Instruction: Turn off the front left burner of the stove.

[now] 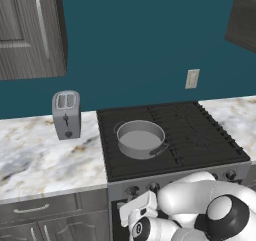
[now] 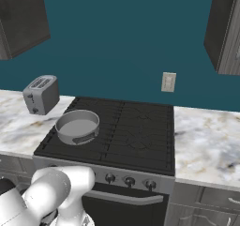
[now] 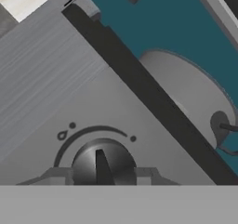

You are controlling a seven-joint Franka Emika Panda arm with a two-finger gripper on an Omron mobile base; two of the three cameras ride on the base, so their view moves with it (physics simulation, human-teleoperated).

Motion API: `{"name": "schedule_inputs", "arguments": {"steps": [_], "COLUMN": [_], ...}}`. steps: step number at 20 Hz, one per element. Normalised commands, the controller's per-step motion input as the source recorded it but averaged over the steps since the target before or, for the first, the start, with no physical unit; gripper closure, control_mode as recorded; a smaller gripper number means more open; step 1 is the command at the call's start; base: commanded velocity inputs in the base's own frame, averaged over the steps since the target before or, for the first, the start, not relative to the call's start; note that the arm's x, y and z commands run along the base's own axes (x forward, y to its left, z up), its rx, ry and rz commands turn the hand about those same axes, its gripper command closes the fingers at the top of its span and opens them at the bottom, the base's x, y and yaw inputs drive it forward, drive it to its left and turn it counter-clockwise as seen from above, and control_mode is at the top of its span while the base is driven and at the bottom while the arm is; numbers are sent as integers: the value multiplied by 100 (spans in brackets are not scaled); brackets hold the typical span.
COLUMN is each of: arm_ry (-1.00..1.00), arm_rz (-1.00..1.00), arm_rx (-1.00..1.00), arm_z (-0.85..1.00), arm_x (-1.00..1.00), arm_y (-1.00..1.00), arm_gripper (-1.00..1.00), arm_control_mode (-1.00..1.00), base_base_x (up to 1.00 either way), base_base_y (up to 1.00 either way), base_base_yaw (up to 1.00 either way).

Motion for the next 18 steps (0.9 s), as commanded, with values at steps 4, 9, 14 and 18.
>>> {"name": "schedule_inputs", "arguments": {"steps": [4, 9, 14, 18], "arm_ry": [0, 0, 0, 0], "arm_rz": [3, 2, 2, 3], "arm_rx": [0, 1, 3, 7], "arm_z": [38, 53, 58, 66], "arm_x": [34, 39, 35, 36], "arm_y": [-32, -38, -40, -44], "arm_gripper": [100, 100, 100, 100], "arm_control_mode": [-100, -100, -100, -100], "base_base_x": [0, 0, 0, 0], "base_base_y": [0, 0, 0, 0], "base_base_yaw": [0, 0, 0, 0]}}
